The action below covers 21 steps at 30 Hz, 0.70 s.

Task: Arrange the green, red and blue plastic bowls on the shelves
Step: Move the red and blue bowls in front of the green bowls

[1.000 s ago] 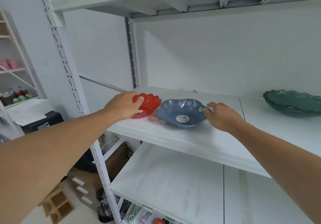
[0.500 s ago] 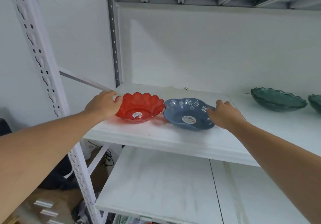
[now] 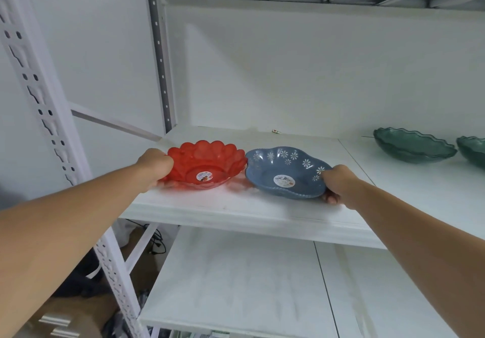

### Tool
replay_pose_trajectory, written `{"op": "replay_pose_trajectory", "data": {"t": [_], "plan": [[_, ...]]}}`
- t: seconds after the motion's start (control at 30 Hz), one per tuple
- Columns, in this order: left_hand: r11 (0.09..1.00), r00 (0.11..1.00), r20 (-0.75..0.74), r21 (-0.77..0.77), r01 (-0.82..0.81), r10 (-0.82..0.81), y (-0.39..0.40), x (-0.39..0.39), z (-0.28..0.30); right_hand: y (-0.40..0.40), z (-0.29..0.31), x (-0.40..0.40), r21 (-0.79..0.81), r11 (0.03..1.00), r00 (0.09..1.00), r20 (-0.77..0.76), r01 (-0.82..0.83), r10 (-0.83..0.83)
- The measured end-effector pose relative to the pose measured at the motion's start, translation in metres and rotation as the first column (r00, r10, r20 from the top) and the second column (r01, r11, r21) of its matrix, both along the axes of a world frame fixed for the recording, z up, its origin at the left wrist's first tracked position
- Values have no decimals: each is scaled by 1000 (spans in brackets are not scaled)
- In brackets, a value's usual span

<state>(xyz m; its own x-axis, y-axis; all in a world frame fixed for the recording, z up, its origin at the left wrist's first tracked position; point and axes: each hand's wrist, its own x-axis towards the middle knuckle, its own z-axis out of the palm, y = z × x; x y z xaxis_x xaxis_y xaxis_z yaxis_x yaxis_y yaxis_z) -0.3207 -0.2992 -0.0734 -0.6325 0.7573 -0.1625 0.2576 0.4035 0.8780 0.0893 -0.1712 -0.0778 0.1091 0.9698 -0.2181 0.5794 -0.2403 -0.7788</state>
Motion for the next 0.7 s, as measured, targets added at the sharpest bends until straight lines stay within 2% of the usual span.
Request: {"op": "replay_pose_trajectory", "data": {"t": [0.17, 0.33, 0.53, 0.7], "plan": [[997, 999, -8, 70, 33, -32, 7, 7, 3, 2, 2, 10, -6, 995, 986, -134, 101, -101], [989, 997, -9, 122, 80, -80, 26, 39, 10, 3, 14, 67, 22, 978, 971, -128, 207, -202], [980, 983, -118, 122, 158, -144, 37, 126, 22, -9, 33, 157, 64, 959, 957, -111, 276, -268], [974, 979, -90, 121, 192, -182, 55, 199, 25, -19, 39, 238, 81, 944, 942, -133, 320, -307]]}}
